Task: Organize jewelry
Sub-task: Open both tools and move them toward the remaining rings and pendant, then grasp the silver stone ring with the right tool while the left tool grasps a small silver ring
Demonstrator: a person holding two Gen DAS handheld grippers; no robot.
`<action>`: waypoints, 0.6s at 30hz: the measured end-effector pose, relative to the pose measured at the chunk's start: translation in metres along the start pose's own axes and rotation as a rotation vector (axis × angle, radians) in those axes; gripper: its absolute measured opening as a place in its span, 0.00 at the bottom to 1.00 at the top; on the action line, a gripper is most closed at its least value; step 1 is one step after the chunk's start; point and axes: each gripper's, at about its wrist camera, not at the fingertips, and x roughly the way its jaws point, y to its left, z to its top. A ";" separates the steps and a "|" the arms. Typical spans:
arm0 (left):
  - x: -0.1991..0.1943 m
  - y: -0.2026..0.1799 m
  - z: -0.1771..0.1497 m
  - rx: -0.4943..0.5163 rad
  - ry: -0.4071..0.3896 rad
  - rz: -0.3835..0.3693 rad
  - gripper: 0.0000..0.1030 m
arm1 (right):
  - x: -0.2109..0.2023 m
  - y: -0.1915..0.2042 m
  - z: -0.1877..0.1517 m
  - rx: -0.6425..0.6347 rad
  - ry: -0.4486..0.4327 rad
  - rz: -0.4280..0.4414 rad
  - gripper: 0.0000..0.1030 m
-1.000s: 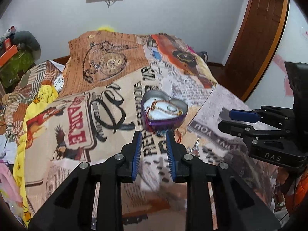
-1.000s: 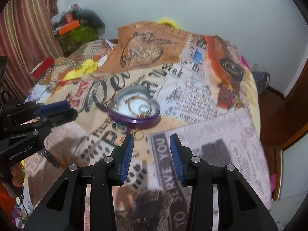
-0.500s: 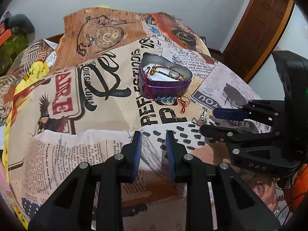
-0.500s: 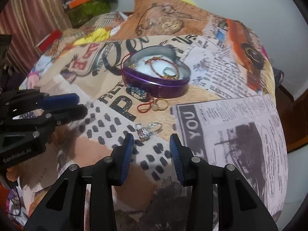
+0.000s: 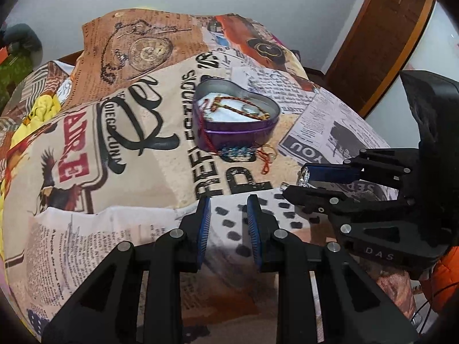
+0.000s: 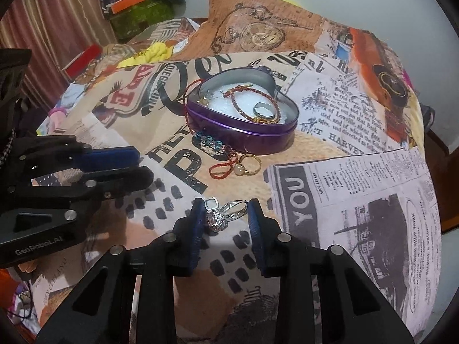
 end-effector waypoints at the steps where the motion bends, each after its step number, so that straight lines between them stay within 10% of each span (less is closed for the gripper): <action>1: 0.001 -0.002 0.001 0.005 0.001 -0.002 0.24 | -0.002 -0.001 -0.002 0.004 -0.005 -0.002 0.27; 18: 0.032 -0.051 0.015 0.134 0.060 0.011 0.24 | -0.035 -0.049 -0.028 0.146 -0.074 -0.064 0.27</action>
